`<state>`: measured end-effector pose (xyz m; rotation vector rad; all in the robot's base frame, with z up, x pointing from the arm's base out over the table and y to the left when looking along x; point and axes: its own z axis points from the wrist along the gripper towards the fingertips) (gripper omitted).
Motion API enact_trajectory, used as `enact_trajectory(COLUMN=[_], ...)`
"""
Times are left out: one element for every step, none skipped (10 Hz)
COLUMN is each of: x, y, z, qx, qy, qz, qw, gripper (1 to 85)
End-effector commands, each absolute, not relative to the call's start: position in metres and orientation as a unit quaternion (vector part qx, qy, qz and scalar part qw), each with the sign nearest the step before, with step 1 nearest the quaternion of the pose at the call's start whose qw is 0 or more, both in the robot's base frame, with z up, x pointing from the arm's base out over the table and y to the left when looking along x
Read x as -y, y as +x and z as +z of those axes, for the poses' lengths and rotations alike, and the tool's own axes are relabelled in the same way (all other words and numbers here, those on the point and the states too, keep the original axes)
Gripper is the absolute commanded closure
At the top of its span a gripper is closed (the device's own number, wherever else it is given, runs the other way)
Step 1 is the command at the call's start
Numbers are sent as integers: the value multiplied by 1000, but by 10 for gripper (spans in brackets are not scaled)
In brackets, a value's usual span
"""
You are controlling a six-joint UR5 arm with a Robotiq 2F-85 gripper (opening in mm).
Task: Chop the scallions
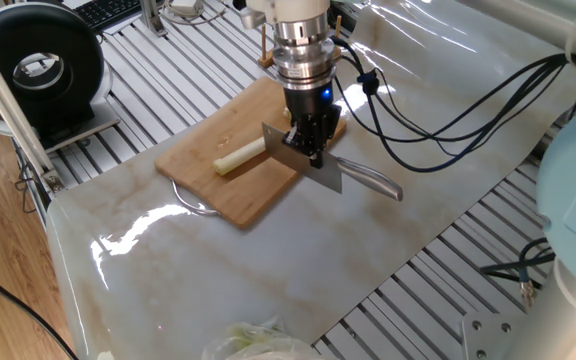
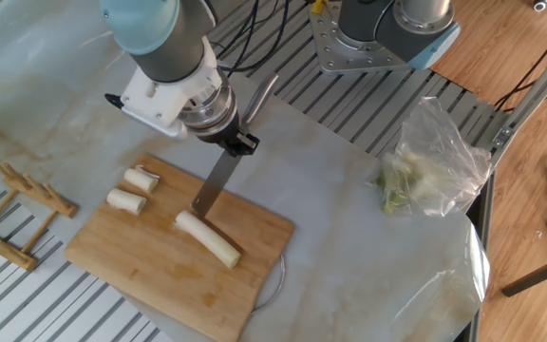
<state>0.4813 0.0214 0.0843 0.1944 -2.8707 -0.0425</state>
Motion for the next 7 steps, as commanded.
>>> enact_trajectory(x=[-25, -25, -26, -25, -26, -25, -24], y=[490, 492, 494, 495, 497, 499, 500], z=[88, 87, 87, 88, 88, 87, 86], qx=[989, 989, 989, 989, 989, 989, 989], qy=[65, 65, 65, 64, 63, 63, 62], qz=[-22, -23, -23, -22, -22, -22, -21], qw=[130, 130, 130, 130, 130, 130, 130], gripper=[843, 843, 843, 843, 843, 843, 843])
